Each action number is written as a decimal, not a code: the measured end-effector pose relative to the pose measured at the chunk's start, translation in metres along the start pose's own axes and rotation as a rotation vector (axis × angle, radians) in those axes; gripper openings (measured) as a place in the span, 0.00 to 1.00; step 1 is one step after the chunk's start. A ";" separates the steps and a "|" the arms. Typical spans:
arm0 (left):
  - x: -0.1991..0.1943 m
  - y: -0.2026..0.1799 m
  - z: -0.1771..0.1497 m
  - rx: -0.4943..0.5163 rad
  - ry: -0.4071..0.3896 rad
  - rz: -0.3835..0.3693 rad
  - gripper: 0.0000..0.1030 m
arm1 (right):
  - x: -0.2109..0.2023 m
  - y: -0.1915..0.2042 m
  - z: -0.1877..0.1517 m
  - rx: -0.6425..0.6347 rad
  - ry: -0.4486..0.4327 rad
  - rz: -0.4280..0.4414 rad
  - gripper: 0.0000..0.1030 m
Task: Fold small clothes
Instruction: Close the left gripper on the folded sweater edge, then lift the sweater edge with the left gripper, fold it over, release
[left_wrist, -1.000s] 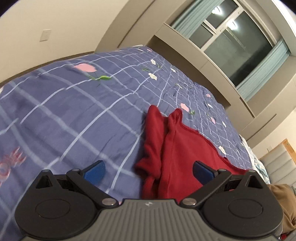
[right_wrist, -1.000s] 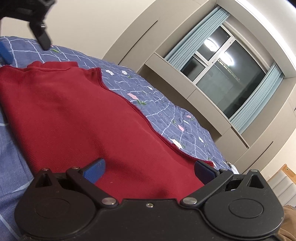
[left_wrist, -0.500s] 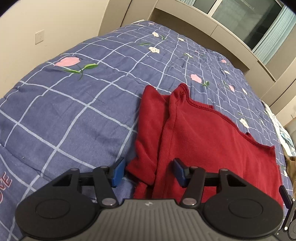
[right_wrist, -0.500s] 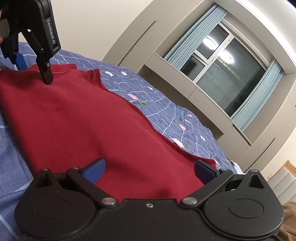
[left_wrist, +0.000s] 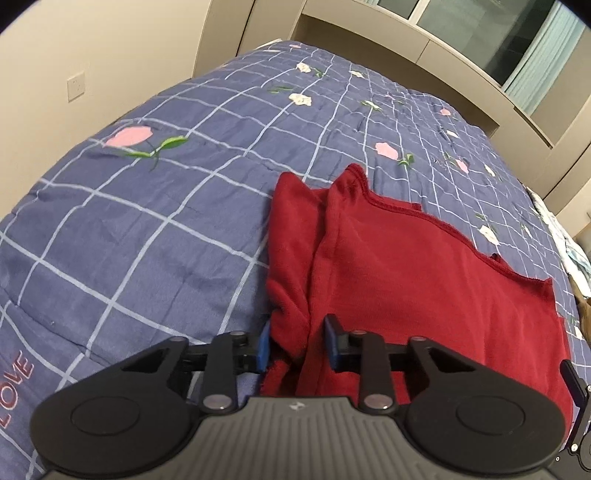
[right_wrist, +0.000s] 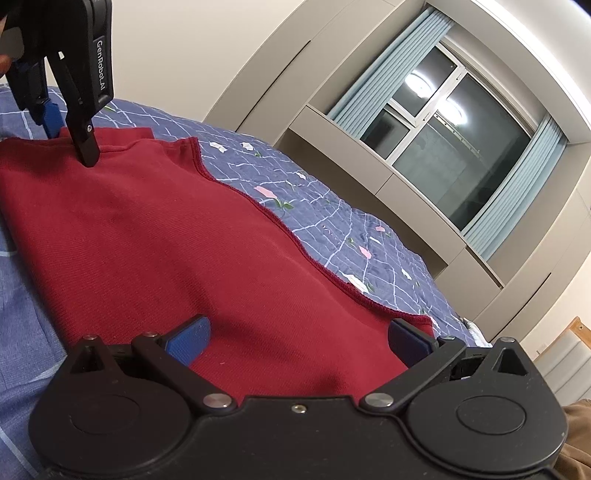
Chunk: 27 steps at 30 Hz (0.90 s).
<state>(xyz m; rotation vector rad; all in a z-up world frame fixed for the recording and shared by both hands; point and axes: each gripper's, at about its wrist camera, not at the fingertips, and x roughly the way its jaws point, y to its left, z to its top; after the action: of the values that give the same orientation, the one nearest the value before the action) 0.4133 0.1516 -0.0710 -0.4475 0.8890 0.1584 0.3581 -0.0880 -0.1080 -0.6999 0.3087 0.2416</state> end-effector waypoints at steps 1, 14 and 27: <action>-0.001 -0.002 0.000 0.012 -0.003 0.004 0.25 | 0.001 0.000 0.000 0.000 0.000 0.000 1.00; -0.016 -0.023 0.003 0.080 -0.046 0.034 0.22 | 0.001 -0.003 0.000 0.018 0.005 0.013 1.00; -0.031 -0.035 0.008 0.106 -0.074 0.016 0.21 | 0.003 -0.009 -0.001 0.046 0.013 0.033 1.00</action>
<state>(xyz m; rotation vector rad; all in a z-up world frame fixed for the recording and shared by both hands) 0.4105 0.1248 -0.0315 -0.3334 0.8244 0.1409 0.3633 -0.0947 -0.1045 -0.6511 0.3372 0.2608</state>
